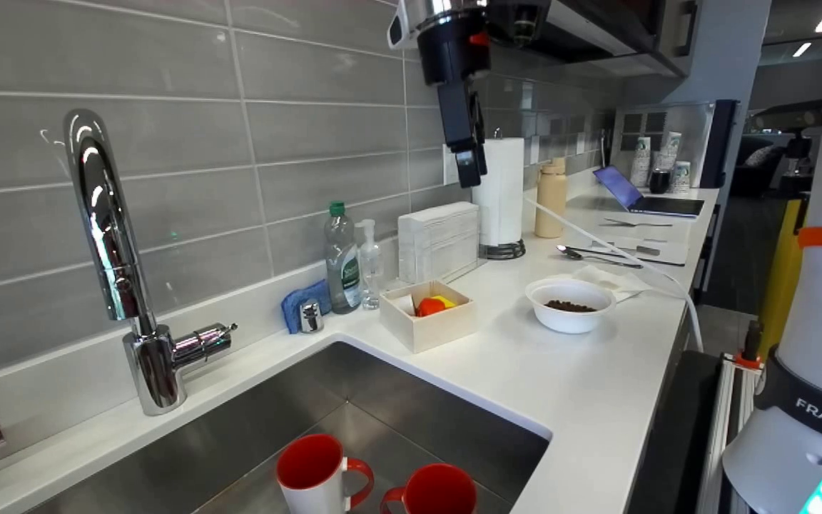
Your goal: Take the small white container out of the wooden box and place it on the counter top
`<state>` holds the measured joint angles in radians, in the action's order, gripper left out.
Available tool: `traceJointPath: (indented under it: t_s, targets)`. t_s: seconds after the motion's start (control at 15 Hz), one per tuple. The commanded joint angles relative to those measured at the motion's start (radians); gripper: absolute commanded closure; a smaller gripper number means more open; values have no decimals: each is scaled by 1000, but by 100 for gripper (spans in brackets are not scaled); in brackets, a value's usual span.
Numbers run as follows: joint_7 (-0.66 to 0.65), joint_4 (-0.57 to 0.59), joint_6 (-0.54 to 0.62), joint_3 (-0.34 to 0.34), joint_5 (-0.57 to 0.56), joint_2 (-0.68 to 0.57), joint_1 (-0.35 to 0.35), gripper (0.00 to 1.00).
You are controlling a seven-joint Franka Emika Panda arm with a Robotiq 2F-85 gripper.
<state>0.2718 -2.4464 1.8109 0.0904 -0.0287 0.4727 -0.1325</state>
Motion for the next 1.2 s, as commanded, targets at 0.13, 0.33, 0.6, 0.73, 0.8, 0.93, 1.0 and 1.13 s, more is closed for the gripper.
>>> traceJointPath:
  t_s: [0.13, 0.33, 0.6, 0.73, 0.8, 0.93, 1.0, 1.13]
  targets:
    - [192, 86, 113, -37, -147, -249, 0, 0]
    - [196, 107, 216, -35, -230, -367, 18, 0]
    - [168, 166, 364, -45, -251, -511, 47, 0]
    - [167, 203, 432, -52, -233, -574, 65, 0]
    - [167, 223, 457, -54, -224, -606, 74, 0]
    - [163, 259, 493, -55, -228, -662, 87, 0]
    - [163, 276, 504, -53, -228, -685, 92, 0]
    - [168, 298, 523, -47, -224, -725, 99, 0]
